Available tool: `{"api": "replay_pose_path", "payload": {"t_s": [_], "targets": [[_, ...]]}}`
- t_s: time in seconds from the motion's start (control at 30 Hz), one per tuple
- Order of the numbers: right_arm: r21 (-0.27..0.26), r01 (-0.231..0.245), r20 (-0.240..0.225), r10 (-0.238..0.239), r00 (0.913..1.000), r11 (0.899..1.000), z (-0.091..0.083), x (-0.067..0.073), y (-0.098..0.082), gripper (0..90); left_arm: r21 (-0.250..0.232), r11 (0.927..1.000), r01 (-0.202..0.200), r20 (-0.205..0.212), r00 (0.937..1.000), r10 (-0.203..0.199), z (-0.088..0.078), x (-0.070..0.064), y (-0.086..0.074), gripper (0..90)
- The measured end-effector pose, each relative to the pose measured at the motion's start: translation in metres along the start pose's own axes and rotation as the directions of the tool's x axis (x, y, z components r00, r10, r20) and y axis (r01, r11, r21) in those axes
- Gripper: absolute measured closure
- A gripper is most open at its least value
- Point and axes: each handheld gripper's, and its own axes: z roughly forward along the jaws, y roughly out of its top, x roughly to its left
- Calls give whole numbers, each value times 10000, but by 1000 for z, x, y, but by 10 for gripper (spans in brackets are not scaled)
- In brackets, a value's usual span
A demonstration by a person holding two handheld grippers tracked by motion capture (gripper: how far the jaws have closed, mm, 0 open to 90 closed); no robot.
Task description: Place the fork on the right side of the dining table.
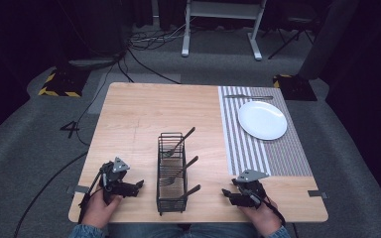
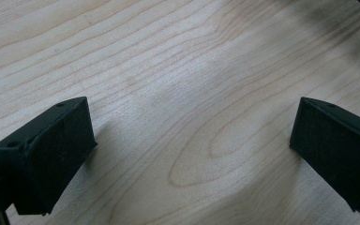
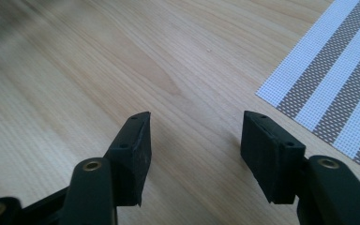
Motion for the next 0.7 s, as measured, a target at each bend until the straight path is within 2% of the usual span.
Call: {"api": "replay_pose_path", "payload": {"t_s": [0.13,0.33,0.53,0.7], "targets": [[-146,31,-319,-36,9995,9999,-7,2,4,470,-3,10000,13,-2,10000,-13,0,0,0,2],[-611,237,-521,-269,9983,9979,-24,9,14,498,-2,10000,12,-1,10000,-12,0,0,0,2],[-1137,526,-595,-597,9964,9921,-42,16,25,516,-2,10000,0,-1,10000,0,0,0,0,2],[-1581,518,-950,-674,9932,9861,-58,21,35,567,-2,10000,0,0,10000,0,0,0,0,2]]}}
